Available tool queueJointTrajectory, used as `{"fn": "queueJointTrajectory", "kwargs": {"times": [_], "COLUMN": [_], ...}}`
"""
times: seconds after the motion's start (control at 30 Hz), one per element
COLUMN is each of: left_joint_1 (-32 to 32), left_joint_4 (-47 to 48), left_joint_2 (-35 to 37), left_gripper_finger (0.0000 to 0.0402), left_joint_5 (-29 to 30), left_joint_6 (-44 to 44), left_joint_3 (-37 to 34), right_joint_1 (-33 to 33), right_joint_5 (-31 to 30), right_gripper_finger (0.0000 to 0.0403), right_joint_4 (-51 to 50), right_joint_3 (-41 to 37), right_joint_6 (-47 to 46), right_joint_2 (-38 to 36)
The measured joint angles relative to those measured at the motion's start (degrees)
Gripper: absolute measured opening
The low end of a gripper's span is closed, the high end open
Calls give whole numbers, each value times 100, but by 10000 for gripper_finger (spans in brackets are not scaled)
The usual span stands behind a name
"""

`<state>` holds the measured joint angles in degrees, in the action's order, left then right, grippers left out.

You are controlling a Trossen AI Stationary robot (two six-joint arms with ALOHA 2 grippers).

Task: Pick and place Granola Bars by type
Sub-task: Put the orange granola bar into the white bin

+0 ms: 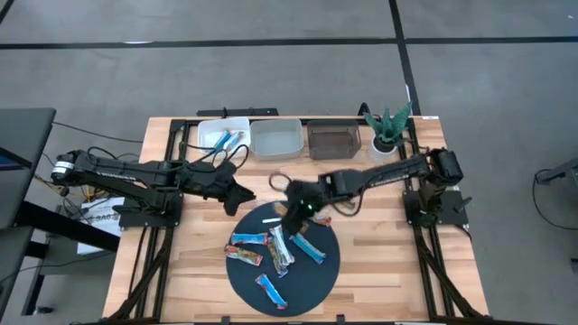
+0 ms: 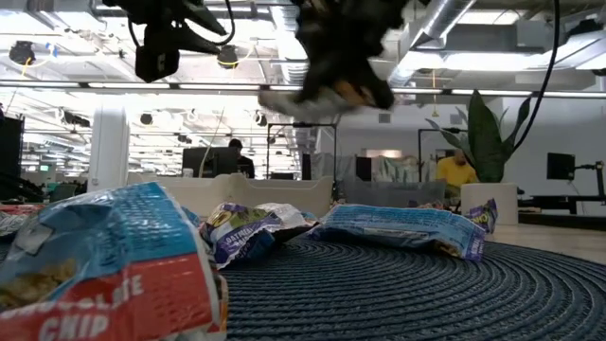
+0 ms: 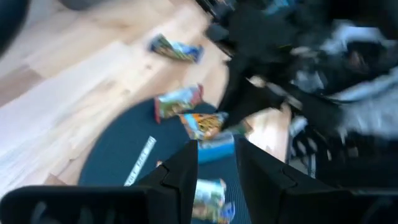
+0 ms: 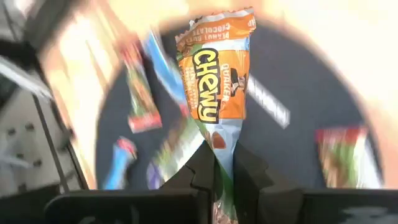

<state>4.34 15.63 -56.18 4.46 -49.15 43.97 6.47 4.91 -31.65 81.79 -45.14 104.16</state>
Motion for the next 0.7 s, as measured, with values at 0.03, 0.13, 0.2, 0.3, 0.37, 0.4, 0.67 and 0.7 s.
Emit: {"fn": "queueJointTrajectory", "kwargs": {"times": [0.03, 0.13, 0.2, 0.3, 0.37, 0.4, 0.67, 0.7], "left_joint_1": [-1, -100, -212, -413, -519, -560, -817, -836], "left_joint_4": [-2, -8, -46, -281, -401, -410, -645, -762], "left_joint_2": [0, 0, -2, -2, -4, -5, -116, -145], "left_gripper_finger": [103, 104, 108, 116, 123, 127, 174, 180], "left_joint_5": [174, 546, 656, 505, 375, 354, 196, 175], "left_joint_6": [-156, -542, -693, -768, -835, -850, -867, -865], "left_joint_3": [0, 0, 0, 0, 4, 4, 4, 4], "right_joint_1": [-73, -289, -418, -566, -641, -667, -815, -825], "right_joint_5": [-64, -202, -208, -208, -203, -201, -199, -199], "right_gripper_finger": [22, 27, 28, 23, 20, 19, 26, 26], "right_joint_4": [-5, 0, -5, -5, 5, 27, 84, 84], "right_joint_3": [146, 496, 651, 822, 907, 945, 1098, 1098], "right_joint_6": [61, 236, 357, 513, 581, 641, 771, 771], "right_joint_2": [0, -2, -2, -2, -2, -2, -2, -2]}}
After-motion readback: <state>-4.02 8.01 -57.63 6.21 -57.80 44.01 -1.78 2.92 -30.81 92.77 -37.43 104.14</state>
